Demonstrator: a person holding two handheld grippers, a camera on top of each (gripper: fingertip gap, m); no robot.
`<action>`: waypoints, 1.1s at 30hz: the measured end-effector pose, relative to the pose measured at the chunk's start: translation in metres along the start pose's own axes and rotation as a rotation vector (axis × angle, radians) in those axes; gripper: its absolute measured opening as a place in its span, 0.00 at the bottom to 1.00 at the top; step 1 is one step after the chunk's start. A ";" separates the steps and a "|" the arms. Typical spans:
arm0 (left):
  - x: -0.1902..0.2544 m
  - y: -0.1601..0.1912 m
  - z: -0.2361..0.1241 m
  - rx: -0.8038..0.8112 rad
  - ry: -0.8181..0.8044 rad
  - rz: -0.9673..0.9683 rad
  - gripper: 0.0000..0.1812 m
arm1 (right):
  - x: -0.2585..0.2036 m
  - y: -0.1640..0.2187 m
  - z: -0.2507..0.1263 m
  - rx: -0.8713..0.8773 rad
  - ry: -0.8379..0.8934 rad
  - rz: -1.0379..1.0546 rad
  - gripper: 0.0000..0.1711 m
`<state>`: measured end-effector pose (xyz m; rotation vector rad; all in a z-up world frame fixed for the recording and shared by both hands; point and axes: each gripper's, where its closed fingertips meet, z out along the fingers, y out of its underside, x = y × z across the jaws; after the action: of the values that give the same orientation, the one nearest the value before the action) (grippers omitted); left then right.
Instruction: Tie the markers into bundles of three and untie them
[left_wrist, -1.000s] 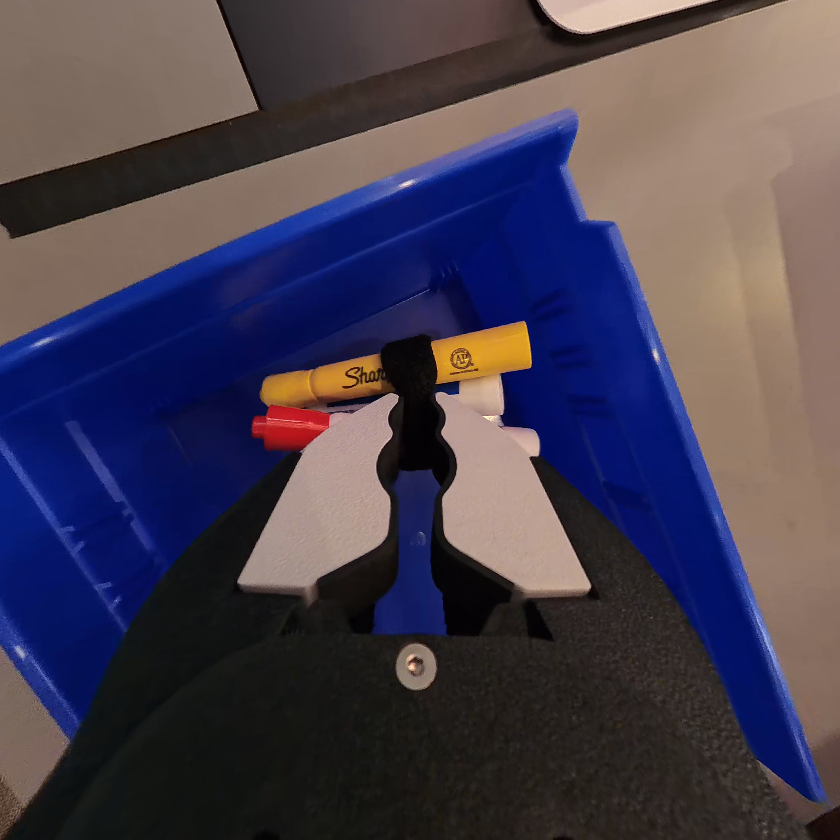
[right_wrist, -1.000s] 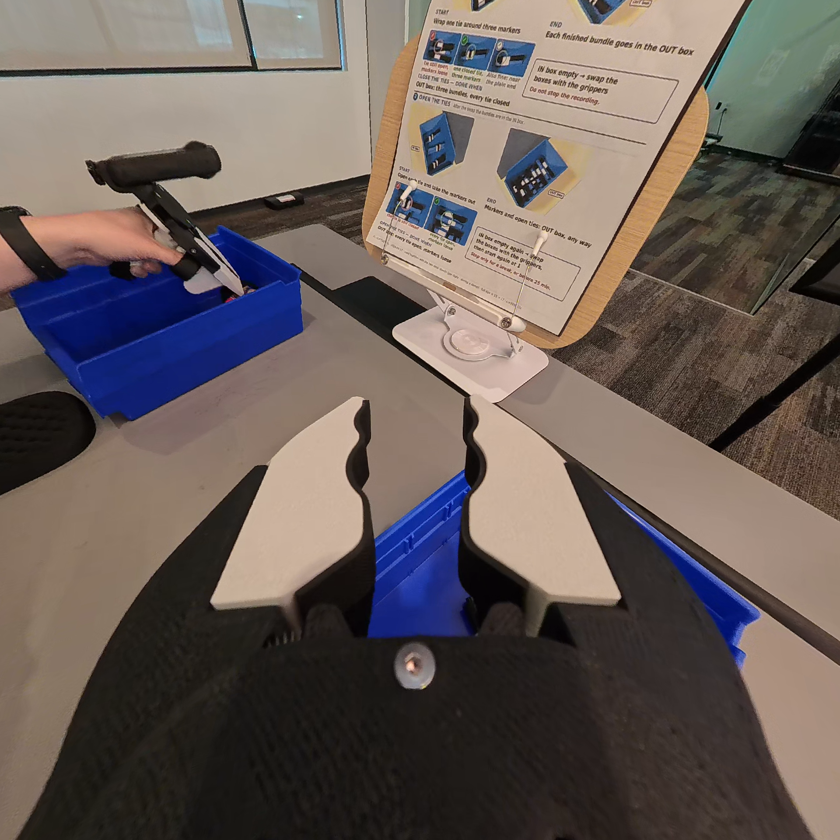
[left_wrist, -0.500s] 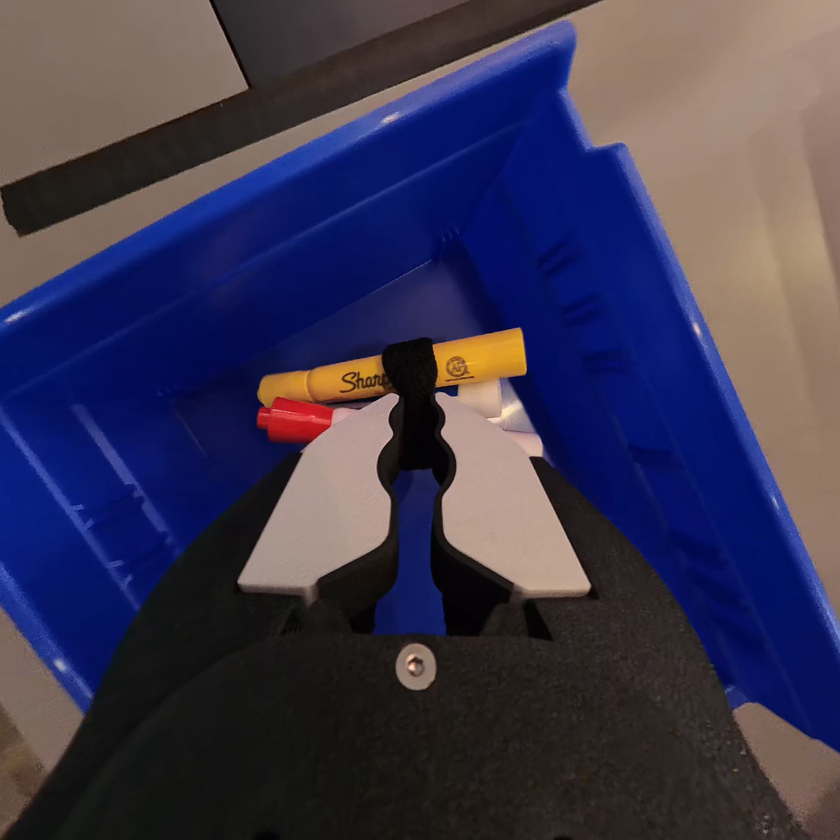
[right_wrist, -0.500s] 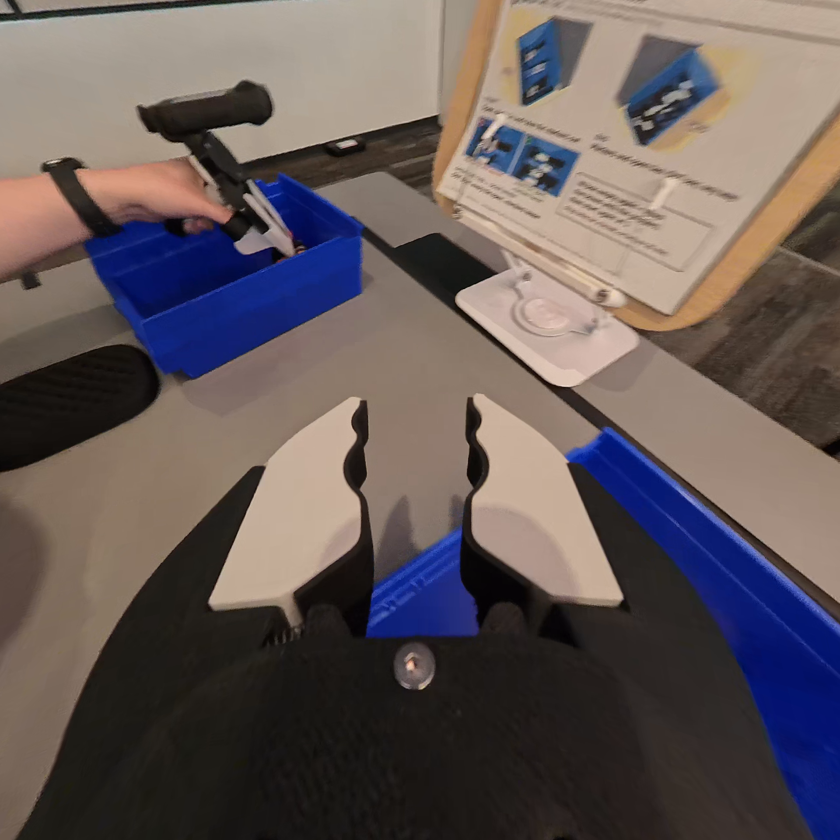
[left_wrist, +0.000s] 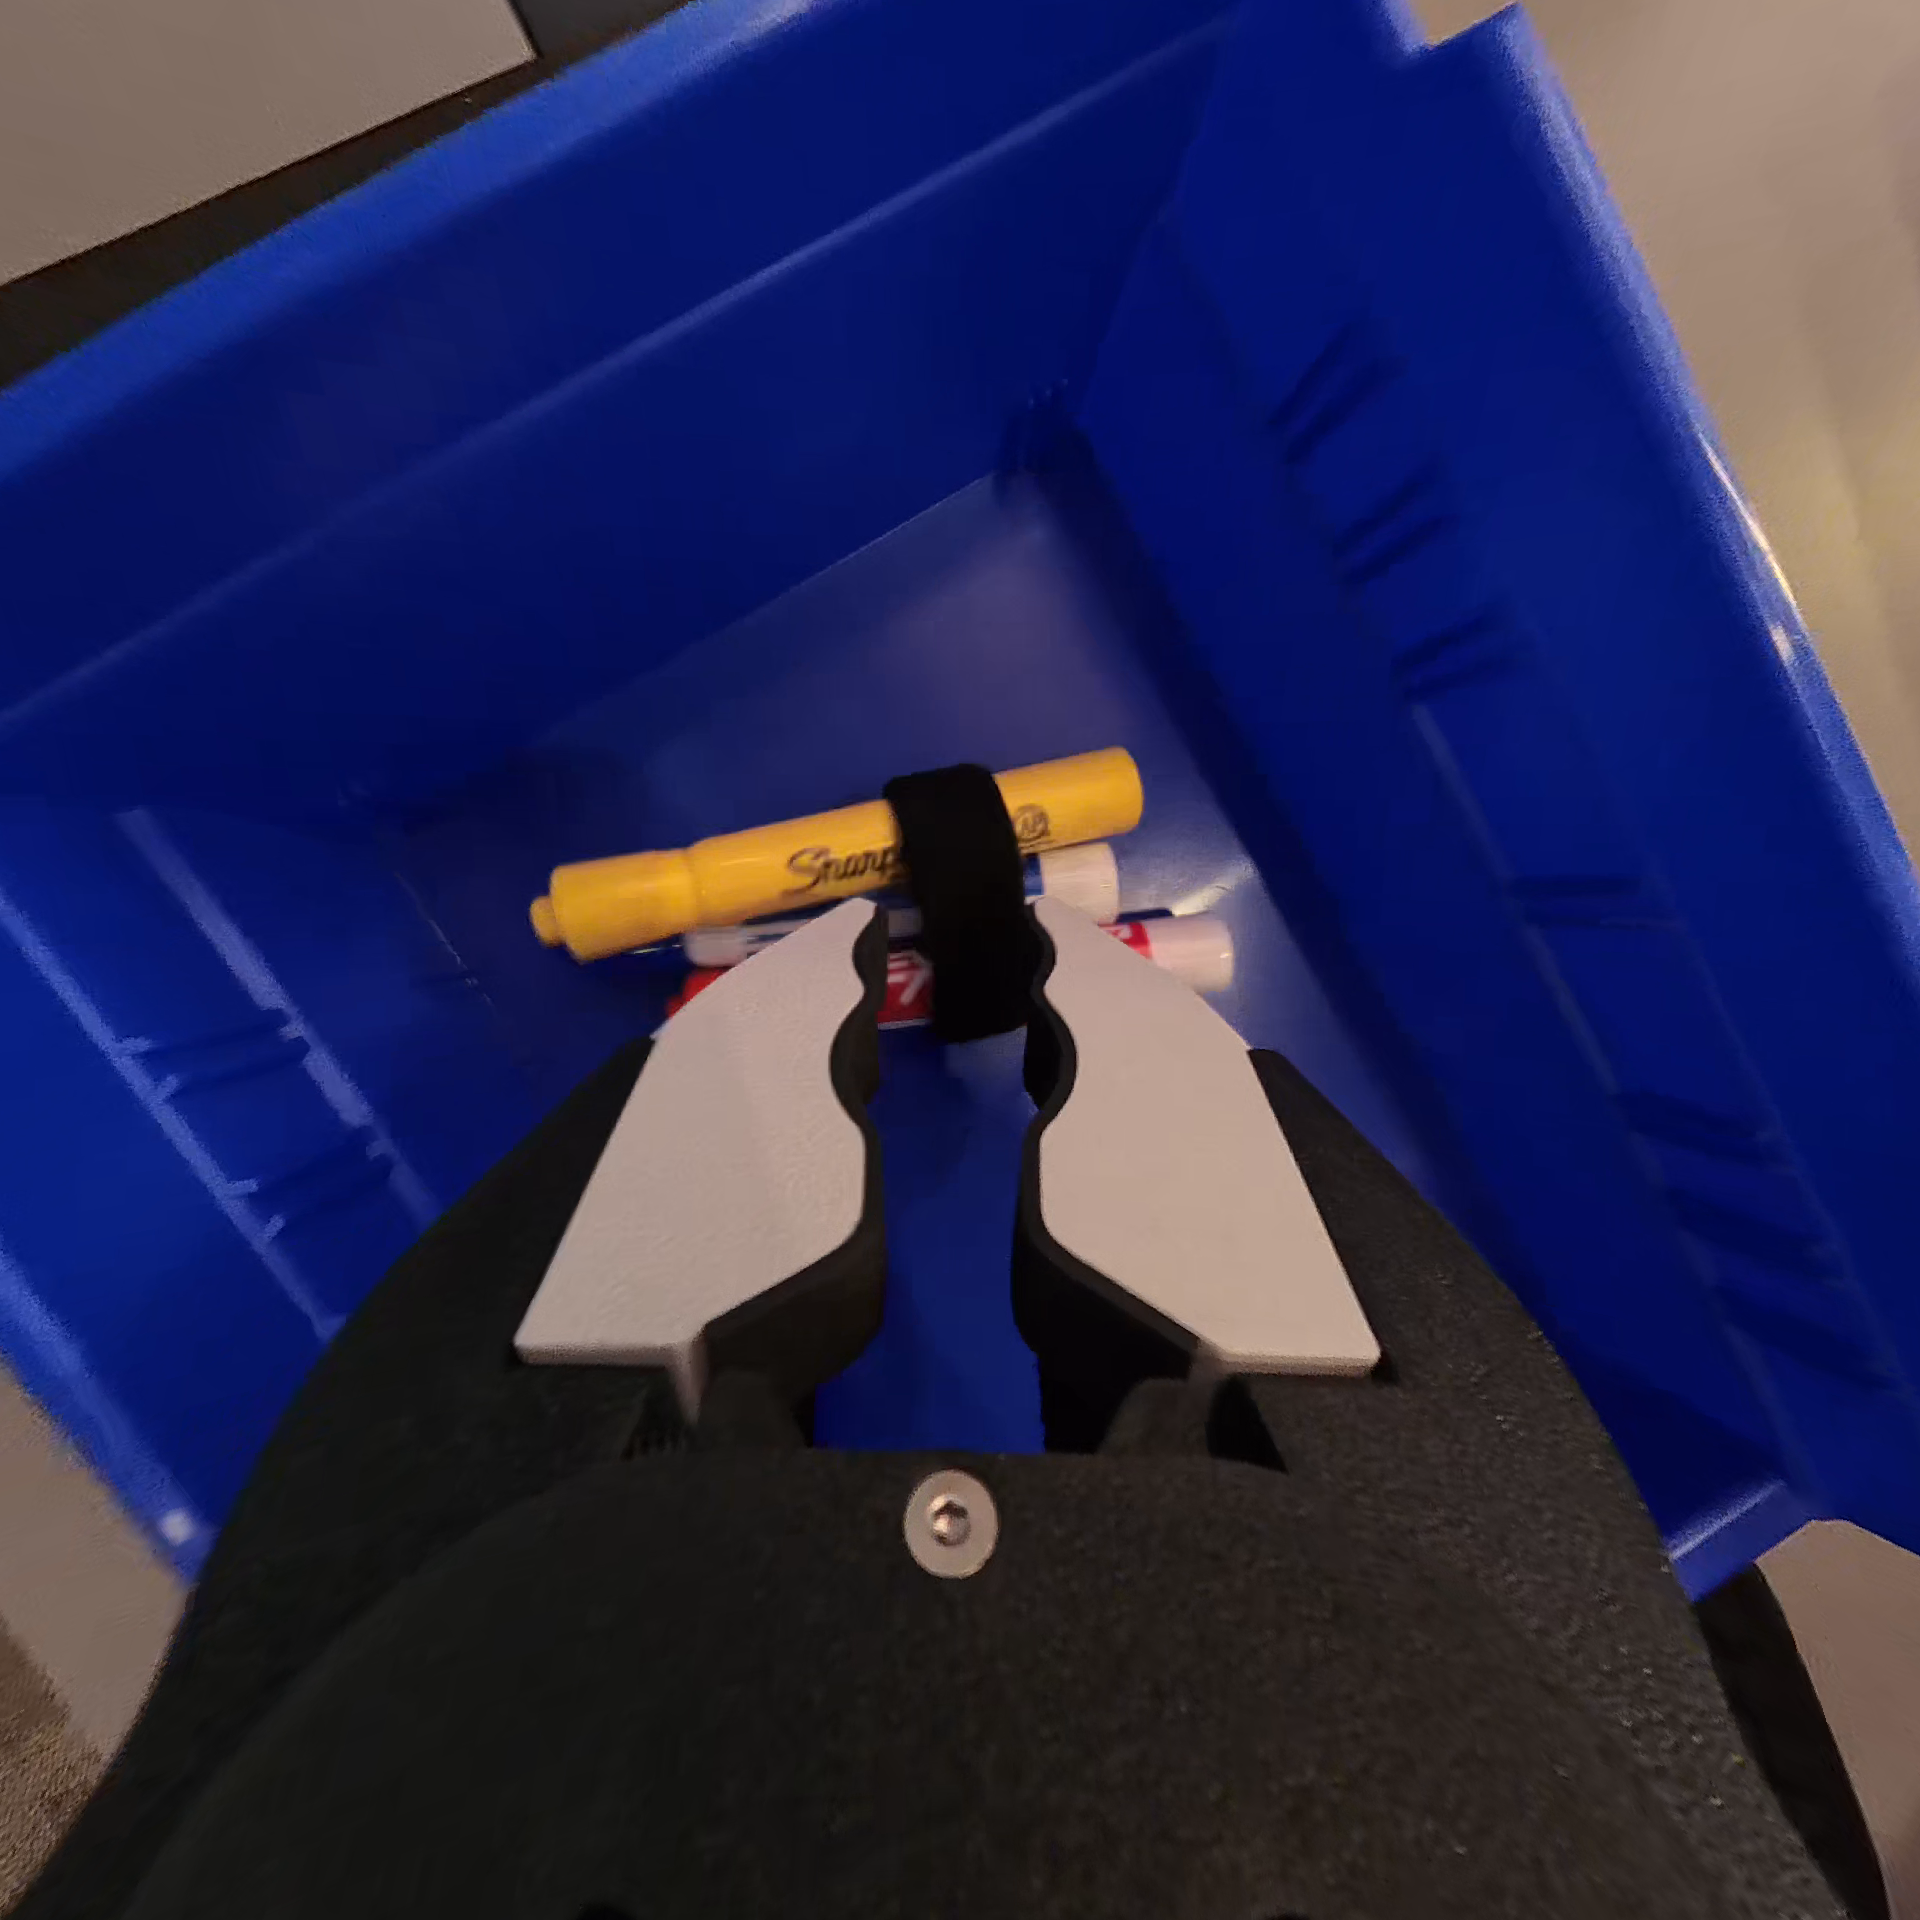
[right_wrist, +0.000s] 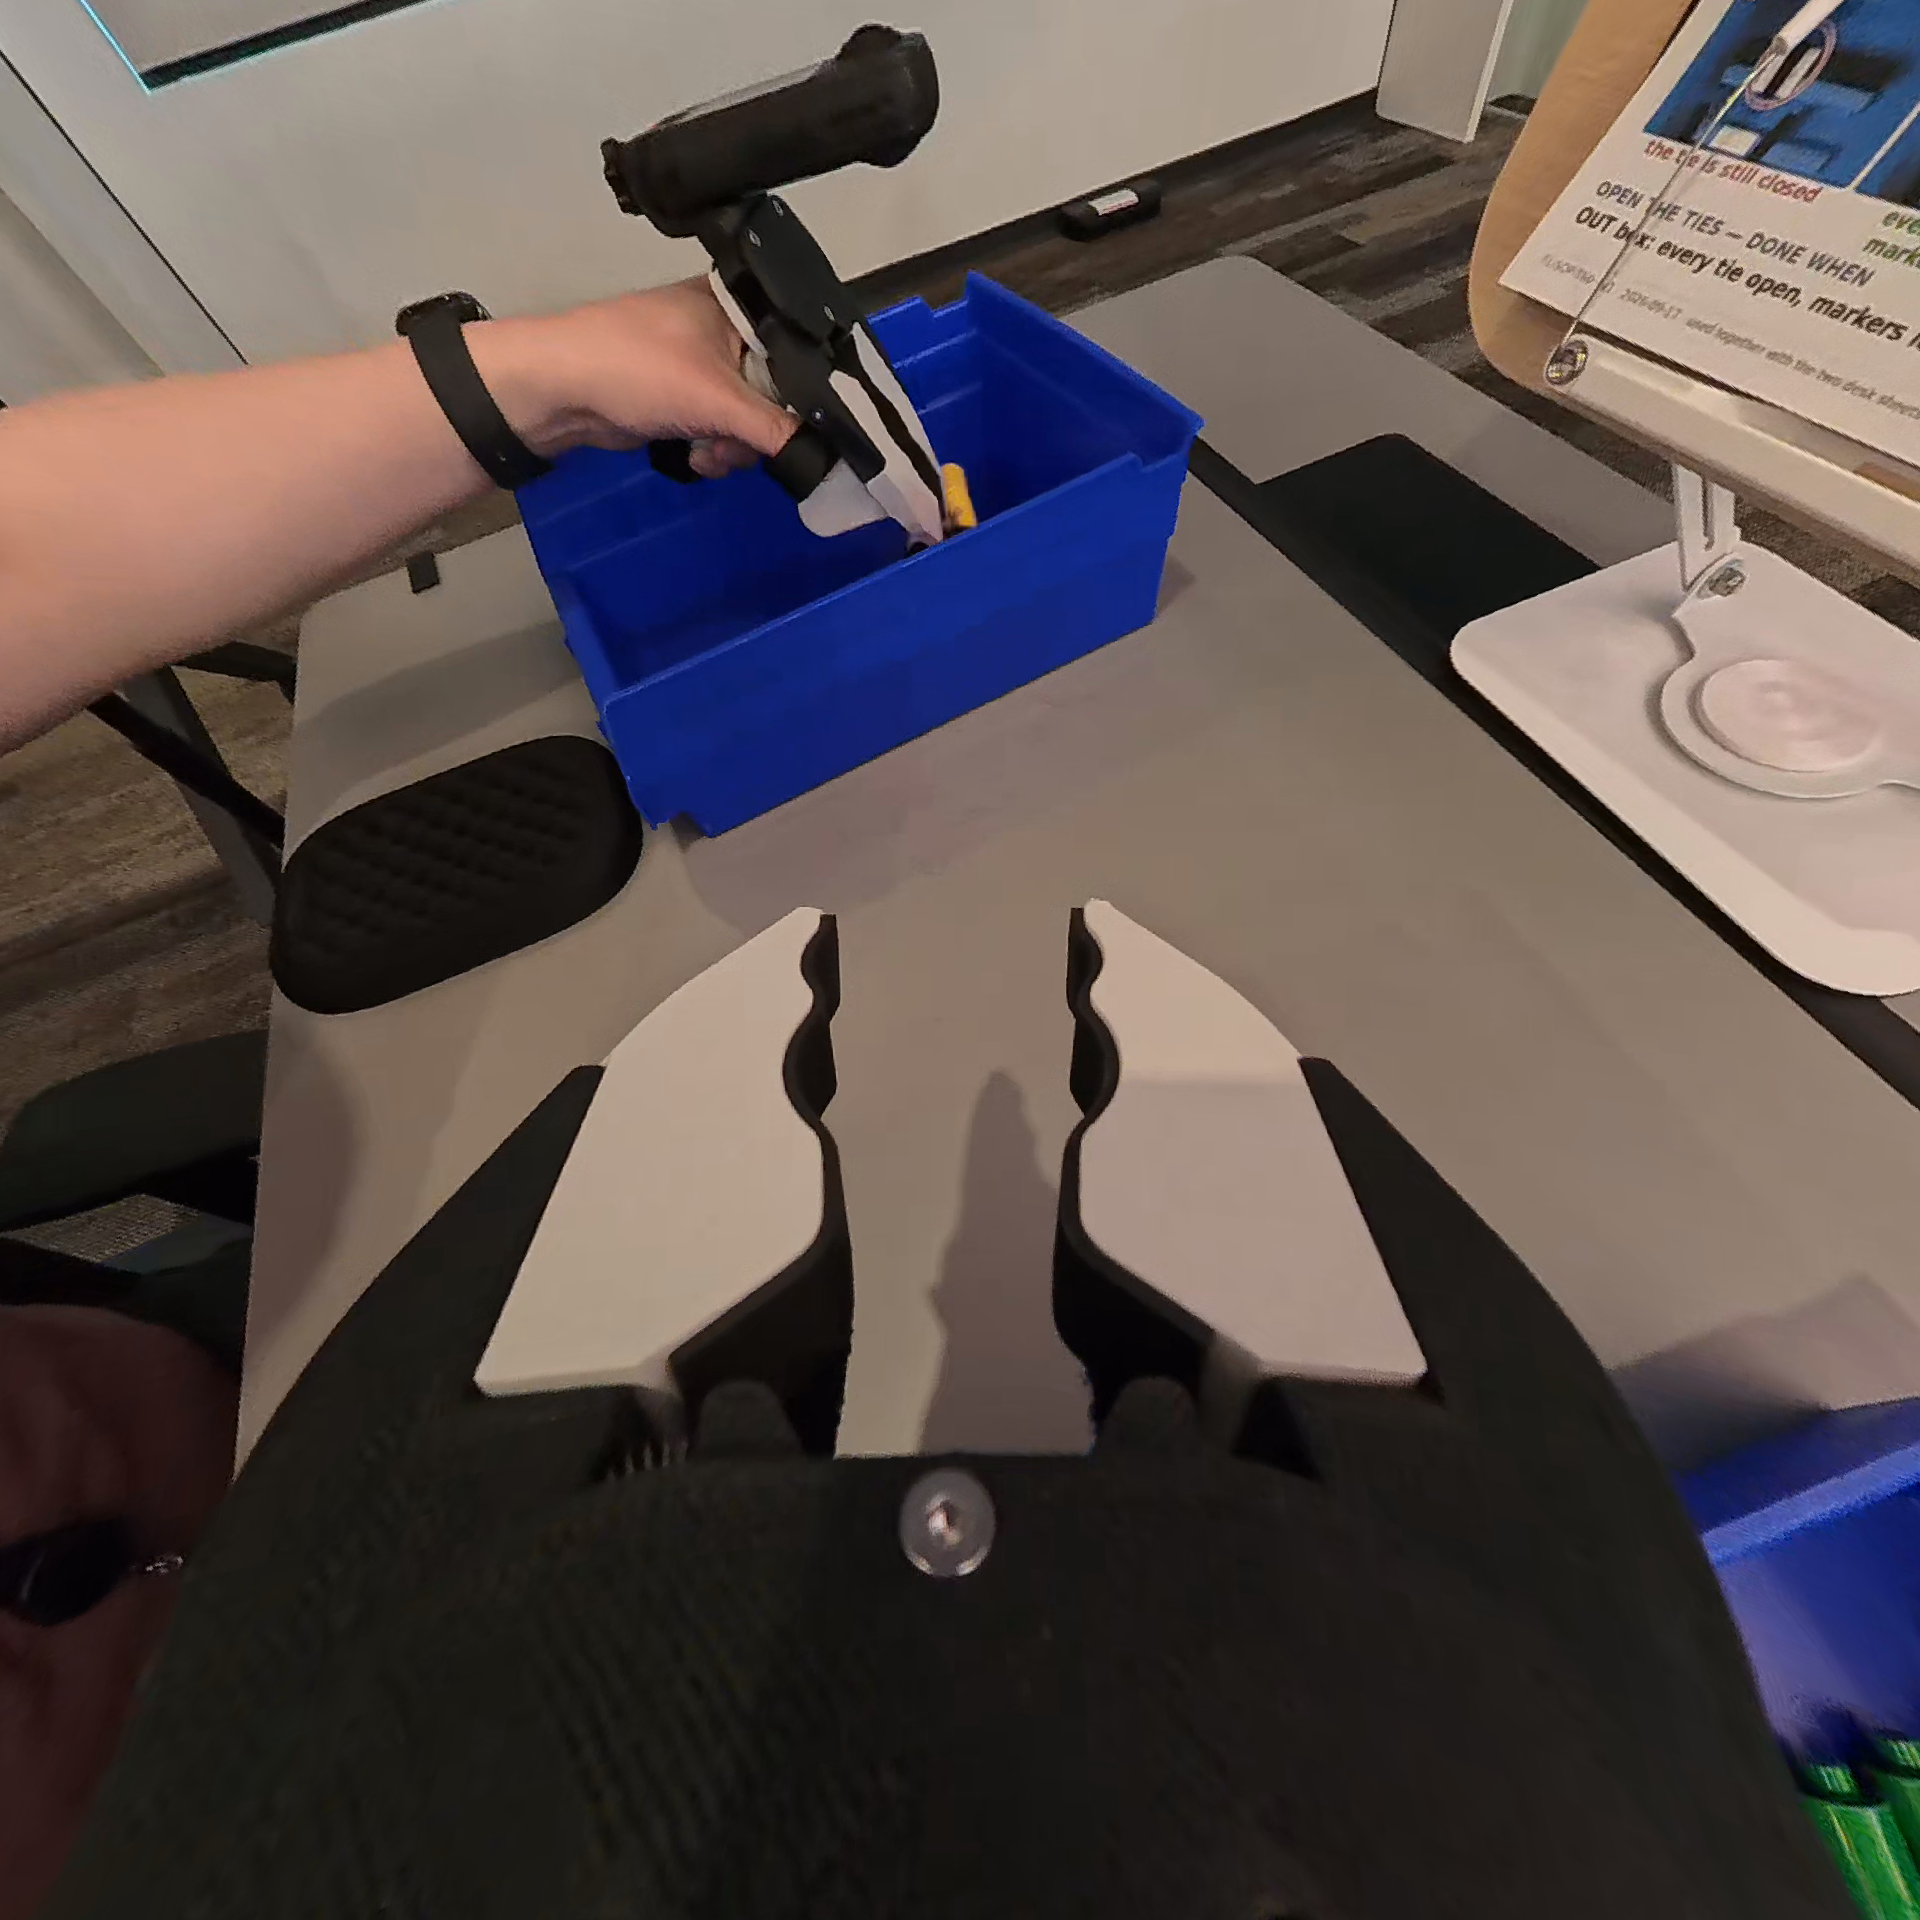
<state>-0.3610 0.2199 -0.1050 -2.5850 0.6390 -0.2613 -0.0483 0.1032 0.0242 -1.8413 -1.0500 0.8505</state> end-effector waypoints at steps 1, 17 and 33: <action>-0.004 -0.001 -0.004 0.008 -0.018 -0.006 0.14 | 0.000 0.000 -0.001 0.001 0.001 0.001 0.25; 0.021 0.031 -0.028 0.291 0.223 -0.868 0.20 | 0.005 -0.005 -0.017 0.027 0.038 -0.037 0.25; 0.019 0.010 0.020 0.354 0.225 -1.144 0.27 | 0.007 -0.016 -0.044 0.077 0.088 -0.095 0.25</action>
<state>-0.3426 0.2112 -0.1260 -2.2828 -0.8248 -0.9165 -0.0134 0.1003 0.0566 -1.7350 -1.0264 0.7375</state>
